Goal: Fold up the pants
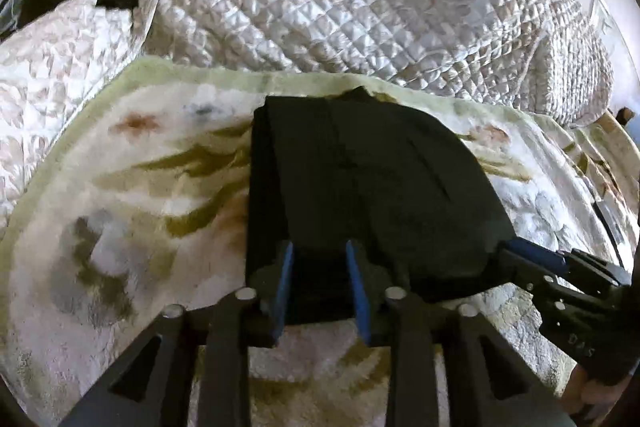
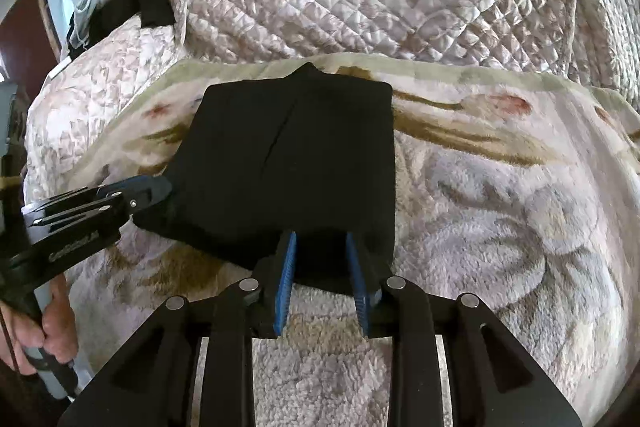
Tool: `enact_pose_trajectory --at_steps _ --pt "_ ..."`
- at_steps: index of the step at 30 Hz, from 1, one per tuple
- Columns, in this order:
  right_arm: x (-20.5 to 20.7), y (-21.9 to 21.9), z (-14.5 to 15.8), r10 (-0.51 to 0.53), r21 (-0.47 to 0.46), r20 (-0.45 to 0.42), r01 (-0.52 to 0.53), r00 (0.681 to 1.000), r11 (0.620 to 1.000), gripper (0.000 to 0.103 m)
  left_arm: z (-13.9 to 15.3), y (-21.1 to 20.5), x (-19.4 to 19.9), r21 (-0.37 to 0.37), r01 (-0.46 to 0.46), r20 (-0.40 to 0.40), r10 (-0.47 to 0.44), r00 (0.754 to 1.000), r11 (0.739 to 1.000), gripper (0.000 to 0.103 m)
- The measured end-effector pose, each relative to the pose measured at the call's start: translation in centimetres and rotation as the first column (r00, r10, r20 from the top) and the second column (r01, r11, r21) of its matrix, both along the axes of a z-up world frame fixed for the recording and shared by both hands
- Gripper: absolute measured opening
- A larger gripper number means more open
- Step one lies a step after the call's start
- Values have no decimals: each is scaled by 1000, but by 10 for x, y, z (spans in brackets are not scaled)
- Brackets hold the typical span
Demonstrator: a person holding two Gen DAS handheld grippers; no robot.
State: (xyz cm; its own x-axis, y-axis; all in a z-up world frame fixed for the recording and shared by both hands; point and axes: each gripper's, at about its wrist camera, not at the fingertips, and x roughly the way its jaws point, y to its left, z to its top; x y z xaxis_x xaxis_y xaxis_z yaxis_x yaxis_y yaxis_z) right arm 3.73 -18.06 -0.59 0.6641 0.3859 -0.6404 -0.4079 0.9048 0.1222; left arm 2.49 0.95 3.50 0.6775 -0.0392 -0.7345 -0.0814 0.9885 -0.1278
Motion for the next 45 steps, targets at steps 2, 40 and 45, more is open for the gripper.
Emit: enact_pose_trajectory --at_steps 2,40,45 --pt "0 -2 1 1 11 1 -1 1000 1000 28 -2 4 -1 -29 -6 3 6 1000 1000 35" --pt "-34 -1 -20 -5 -148 -18 3 1000 989 67 -18 -18 -45 77 18 -97 -10 995 997 63" --pt "-35 1 -21 -6 -157 -6 5 1000 988 69 -18 -20 -45 94 25 -103 -15 995 995 65"
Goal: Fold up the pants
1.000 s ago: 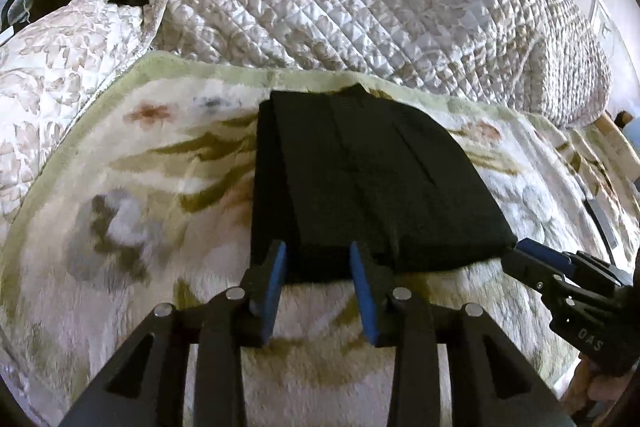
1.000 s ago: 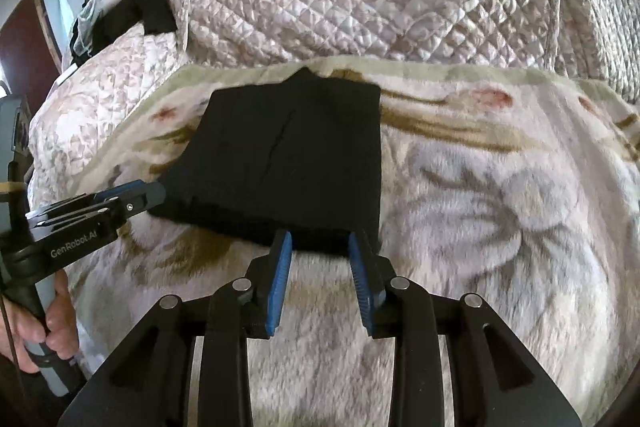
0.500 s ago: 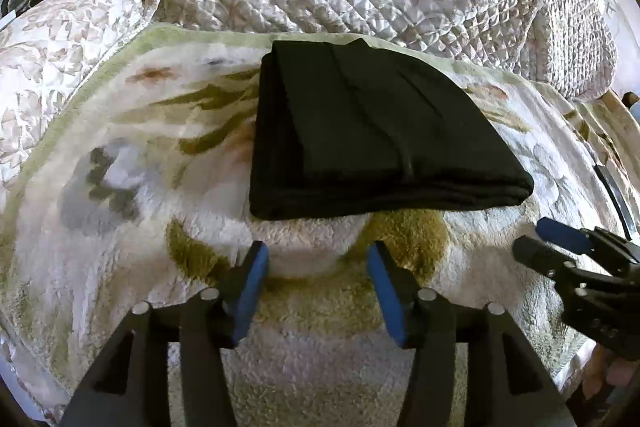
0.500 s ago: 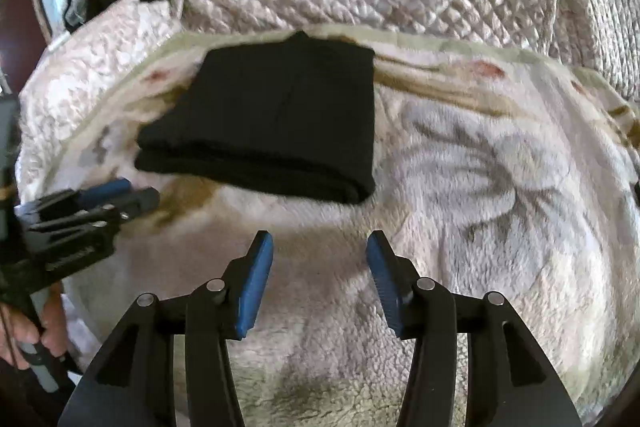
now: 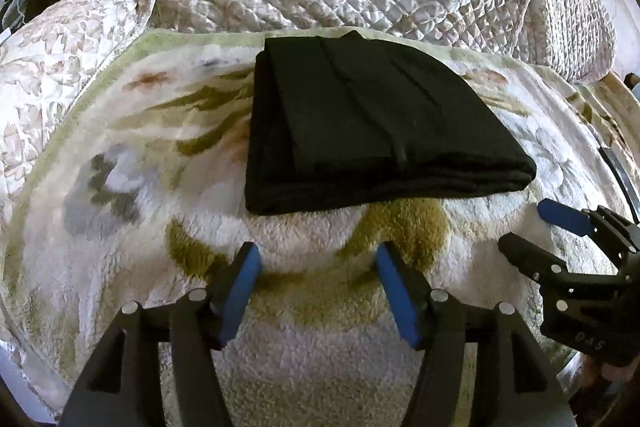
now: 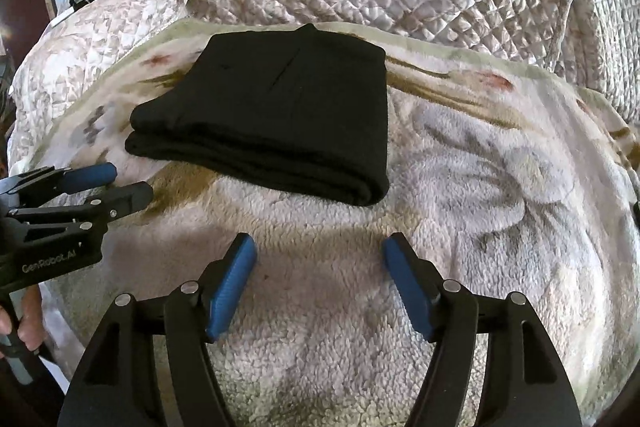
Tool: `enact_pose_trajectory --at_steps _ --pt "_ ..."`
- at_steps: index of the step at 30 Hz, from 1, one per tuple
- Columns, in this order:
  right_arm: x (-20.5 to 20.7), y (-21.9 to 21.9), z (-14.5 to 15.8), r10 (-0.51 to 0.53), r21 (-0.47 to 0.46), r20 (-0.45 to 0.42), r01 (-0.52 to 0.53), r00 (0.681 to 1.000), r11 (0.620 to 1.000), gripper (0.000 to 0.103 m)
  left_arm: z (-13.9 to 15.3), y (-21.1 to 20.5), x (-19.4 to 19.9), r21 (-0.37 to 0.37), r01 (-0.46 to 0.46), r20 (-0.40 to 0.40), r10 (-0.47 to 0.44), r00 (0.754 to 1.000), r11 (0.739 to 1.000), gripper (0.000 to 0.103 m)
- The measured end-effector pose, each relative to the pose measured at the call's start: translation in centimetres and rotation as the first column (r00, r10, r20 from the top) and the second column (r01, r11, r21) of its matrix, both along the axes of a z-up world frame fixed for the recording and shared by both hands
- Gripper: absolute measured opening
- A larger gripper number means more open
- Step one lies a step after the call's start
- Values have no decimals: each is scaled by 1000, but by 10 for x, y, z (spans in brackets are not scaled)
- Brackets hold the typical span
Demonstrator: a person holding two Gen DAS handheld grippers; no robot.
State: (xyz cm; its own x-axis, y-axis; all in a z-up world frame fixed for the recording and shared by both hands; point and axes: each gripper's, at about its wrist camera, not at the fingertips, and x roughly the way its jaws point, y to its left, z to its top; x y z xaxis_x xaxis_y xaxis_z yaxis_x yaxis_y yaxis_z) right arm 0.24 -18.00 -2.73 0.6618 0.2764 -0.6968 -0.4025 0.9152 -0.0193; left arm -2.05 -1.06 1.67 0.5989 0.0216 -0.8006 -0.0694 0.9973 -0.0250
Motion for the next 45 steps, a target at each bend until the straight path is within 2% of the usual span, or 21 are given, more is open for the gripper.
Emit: enact_pose_trajectory --at_steps 6,45 --pt "0 0 -1 3 -2 10 -3 1000 1000 70 -1 -3 0 22 11 -2 -11 1000 1000 68" --pt "0 0 0 2 -5 29 -2 1000 1000 72 -2 -3 1 9 9 -5 -9 1000 1000 71"
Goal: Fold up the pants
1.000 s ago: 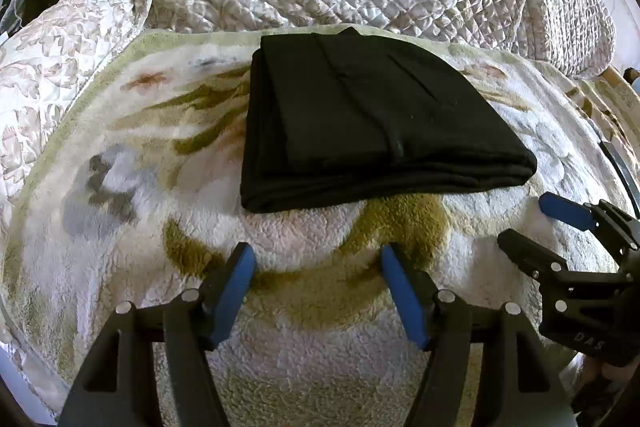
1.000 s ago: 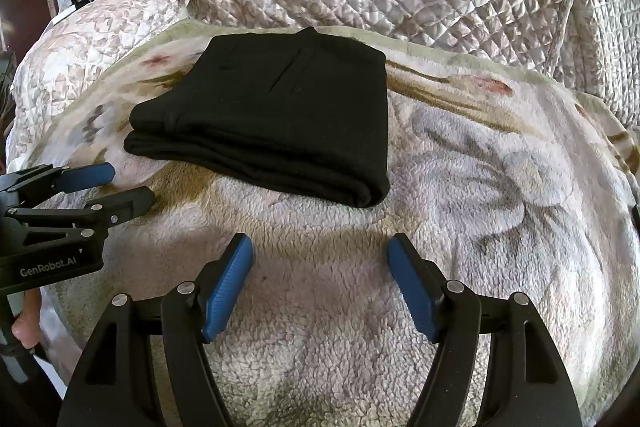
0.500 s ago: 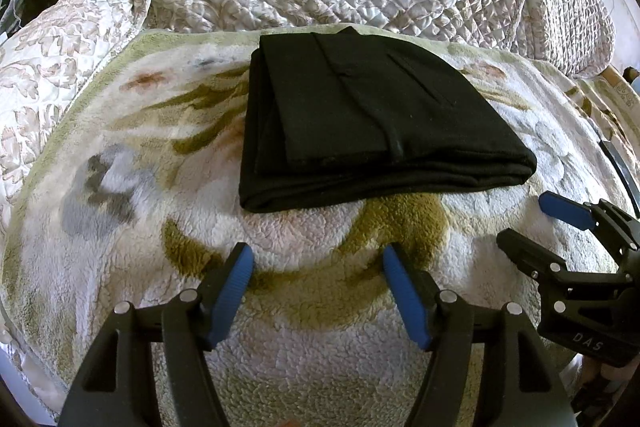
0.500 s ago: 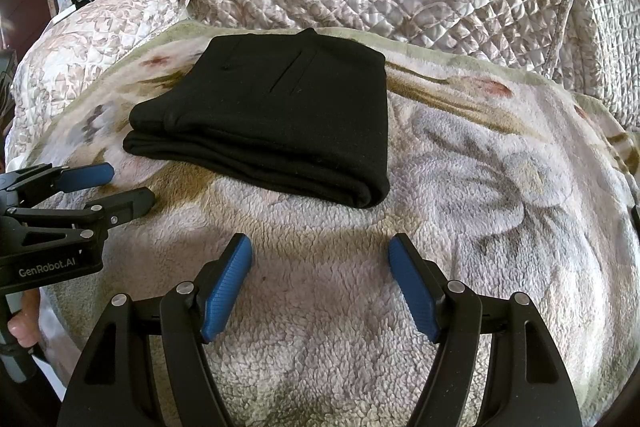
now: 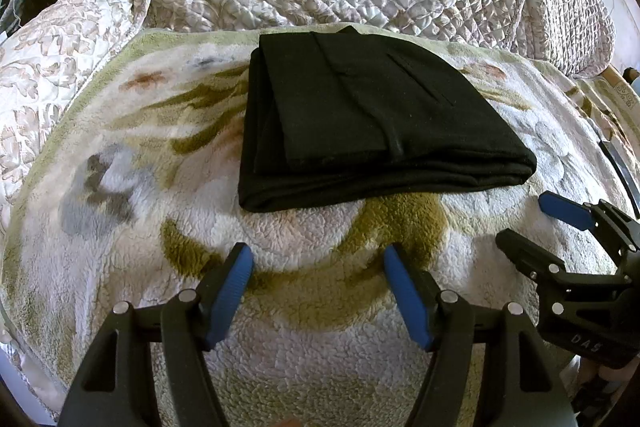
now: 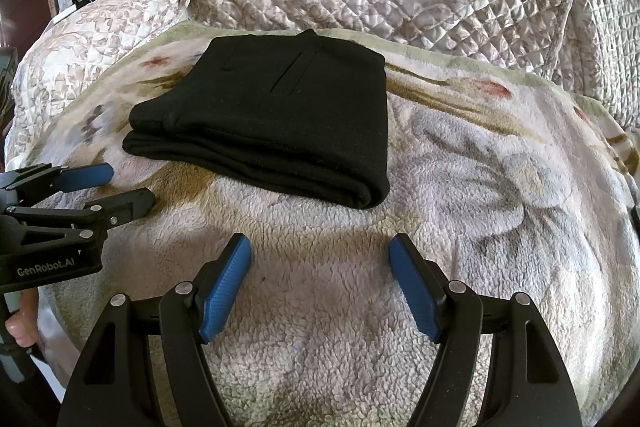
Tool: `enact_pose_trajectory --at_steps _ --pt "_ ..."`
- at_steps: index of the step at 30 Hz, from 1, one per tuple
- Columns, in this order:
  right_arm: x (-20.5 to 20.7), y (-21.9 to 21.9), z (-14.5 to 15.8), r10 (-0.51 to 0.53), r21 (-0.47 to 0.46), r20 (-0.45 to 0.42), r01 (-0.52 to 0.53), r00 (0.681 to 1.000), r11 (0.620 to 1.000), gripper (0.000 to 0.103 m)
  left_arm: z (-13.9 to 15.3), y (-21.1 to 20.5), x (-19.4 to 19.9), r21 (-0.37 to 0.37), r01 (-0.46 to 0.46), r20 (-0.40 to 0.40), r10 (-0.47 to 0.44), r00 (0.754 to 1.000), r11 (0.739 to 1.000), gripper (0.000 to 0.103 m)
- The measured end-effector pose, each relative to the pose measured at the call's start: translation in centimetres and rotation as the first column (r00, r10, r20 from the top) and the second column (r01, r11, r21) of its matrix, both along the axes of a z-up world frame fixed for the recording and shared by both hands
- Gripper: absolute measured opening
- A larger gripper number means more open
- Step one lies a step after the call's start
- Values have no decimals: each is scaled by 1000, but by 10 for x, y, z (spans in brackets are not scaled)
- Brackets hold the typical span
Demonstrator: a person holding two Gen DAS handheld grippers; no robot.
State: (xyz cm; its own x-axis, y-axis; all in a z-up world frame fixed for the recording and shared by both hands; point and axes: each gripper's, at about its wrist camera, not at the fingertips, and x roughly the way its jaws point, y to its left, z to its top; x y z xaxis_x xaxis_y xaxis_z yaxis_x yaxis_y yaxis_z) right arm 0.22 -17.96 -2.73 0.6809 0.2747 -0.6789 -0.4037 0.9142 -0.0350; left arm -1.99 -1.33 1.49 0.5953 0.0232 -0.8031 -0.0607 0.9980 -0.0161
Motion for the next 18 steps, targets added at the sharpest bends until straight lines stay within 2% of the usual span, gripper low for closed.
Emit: enact_pose_trajectory --at_steps 18 --pt "1 0 0 -2 0 6 2 1000 1000 73 0 0 0 2 1 0 -1 1000 1000 72"
